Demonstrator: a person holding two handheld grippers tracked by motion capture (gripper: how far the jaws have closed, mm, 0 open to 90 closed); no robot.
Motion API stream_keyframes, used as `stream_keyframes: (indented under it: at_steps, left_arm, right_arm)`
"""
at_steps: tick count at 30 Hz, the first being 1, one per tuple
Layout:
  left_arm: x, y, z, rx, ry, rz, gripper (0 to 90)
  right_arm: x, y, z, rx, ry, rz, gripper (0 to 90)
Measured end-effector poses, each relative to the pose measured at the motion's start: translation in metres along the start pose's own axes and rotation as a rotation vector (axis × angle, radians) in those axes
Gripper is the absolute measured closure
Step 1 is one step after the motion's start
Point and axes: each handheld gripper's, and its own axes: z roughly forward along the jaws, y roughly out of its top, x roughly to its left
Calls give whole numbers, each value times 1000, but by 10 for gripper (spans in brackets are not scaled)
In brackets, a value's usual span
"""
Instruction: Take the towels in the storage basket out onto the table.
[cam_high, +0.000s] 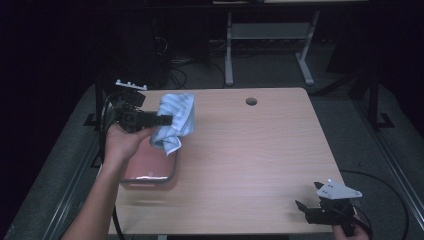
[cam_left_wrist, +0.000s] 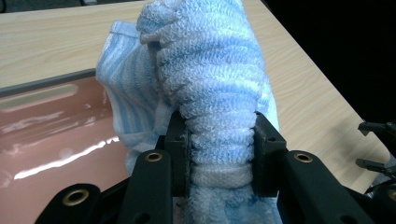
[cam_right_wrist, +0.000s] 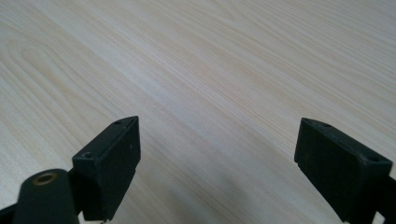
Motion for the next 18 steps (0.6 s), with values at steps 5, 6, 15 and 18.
stream_keyframes:
  at_steps: [5,6,15,18]
  left_arm:
    - [-9,5,9,11,-11,19,653]
    - [-10,5,11,11,-12,21,653]
    - [-21,9,30,20,-40,24,652]
    - [-24,11,37,34,-48,30,651]
  right_arm:
    - [-1,-1,-1,-7,0,5,138]
    - [-1,-1,-1,-8,-1,7,138]
    - [0,0,-2,-13,4,2,139]
    - [-1,0,-2,-13,3,3,138]
